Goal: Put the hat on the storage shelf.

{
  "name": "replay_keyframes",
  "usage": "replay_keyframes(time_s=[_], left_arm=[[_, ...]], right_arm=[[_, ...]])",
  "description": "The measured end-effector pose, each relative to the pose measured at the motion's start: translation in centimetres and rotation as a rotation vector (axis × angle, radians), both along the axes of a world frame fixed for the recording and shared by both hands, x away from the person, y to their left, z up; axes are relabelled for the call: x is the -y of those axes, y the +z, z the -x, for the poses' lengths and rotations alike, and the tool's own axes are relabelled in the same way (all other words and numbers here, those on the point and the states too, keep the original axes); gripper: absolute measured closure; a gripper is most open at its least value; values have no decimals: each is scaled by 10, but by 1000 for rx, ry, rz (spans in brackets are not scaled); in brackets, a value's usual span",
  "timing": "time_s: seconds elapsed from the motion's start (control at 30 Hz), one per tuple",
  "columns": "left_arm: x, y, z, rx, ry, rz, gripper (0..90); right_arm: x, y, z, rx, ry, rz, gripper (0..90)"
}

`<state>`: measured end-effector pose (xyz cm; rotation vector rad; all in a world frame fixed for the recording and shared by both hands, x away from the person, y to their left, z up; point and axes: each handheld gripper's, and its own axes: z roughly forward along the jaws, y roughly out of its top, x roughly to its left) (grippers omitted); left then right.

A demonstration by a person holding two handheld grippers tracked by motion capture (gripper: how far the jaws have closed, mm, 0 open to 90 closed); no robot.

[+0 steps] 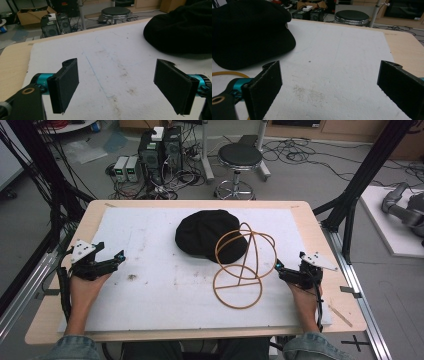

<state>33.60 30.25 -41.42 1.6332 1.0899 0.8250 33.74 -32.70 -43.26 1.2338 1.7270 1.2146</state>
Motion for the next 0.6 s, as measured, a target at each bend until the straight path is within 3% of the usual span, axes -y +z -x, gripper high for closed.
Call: replay_keyframes(time_s=[0.6], left_arm=[[4,2,-2,0,-17,-4,204]], right_arm=[[-2,0,1,-8,0,25,55]])
